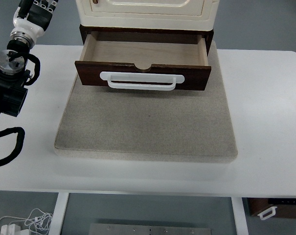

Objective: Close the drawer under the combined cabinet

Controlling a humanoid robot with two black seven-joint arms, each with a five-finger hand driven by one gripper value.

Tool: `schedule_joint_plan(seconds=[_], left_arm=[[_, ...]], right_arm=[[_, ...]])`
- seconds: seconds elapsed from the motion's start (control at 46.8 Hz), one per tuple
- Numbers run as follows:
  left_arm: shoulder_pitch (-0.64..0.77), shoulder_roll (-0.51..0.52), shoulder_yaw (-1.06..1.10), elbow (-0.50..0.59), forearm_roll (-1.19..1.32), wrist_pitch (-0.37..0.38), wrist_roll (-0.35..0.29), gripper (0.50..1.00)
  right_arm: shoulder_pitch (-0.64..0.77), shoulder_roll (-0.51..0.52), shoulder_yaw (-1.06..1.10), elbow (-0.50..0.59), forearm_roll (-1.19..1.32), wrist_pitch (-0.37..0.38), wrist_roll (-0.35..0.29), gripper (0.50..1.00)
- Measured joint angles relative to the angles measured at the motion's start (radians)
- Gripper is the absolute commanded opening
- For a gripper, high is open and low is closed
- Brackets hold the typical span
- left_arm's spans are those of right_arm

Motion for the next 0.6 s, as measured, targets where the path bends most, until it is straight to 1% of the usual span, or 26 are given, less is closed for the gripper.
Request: schedule_joint_plan(seconds=[0.064, 0.214, 0.449, 0.599], left_arm=[[-0.01, 0.007, 0.001, -0.001, 0.0, 0.002, 0.001, 0.999], [-0.063, 0.069, 0.06, -0.003, 0.001, 0.008, 0.001, 0.999], [-0.194, 0.161, 0.187, -0.004, -0.004, 0.016, 0.001, 0.999], [-0.267, 0.221, 0.197, -0.063, -0.002, 0.016, 0.013, 0.999]], right_arm=[[0.0, 0.0, 0.0, 0.0, 0.0, 0.0, 0.0, 0.952], [0.0, 0.0, 0.0, 0.0, 0.0, 0.0, 0.0, 0.952], [0.0, 0.0, 0.0, 0.0, 0.0, 0.0, 0.0, 0.952], [0.0, 0.0, 0.0, 0.0, 0.0, 0.0, 0.0, 0.952]])
